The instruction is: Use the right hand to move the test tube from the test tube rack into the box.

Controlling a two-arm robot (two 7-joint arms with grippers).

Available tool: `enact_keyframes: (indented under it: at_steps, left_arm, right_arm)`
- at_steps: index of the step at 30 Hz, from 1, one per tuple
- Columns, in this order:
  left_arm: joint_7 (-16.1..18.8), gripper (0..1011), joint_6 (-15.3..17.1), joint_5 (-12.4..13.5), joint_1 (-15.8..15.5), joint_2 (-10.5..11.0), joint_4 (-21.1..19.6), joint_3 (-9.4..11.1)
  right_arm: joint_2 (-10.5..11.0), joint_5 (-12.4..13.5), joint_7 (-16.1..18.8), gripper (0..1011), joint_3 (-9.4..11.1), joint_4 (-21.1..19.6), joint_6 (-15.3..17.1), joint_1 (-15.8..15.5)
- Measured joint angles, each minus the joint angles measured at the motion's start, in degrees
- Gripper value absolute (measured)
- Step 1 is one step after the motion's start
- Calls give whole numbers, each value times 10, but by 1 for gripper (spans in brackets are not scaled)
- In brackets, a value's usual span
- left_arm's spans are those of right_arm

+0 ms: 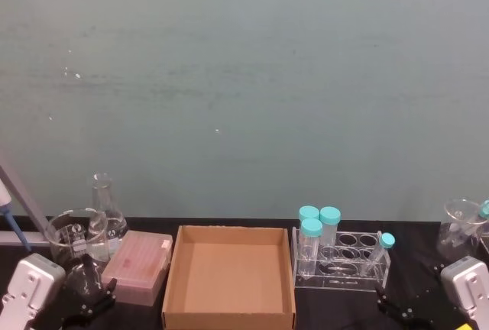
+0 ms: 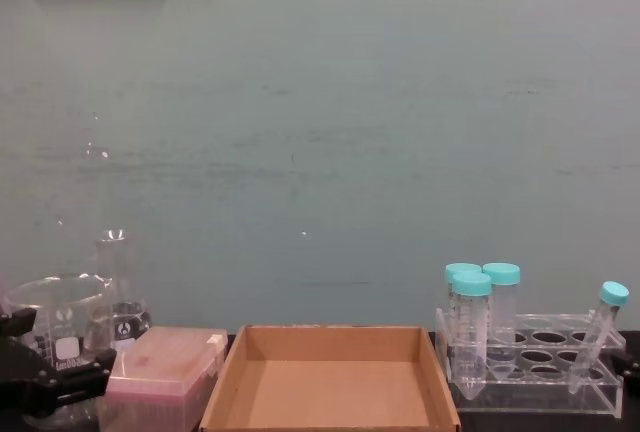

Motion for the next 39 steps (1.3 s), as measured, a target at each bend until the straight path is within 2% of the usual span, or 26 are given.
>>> enact_keyframes:
  at_steps: [28, 39]
  left_arm:
    - [0, 1000, 0, 0, 0, 0, 0, 0]
    - [0, 1000, 0, 0, 0, 0, 0, 0]
  right_arm:
    - [0, 0, 0, 1000, 0, 0, 0, 0]
    - [-32, 50, 36, 1000, 41, 19, -21, 12]
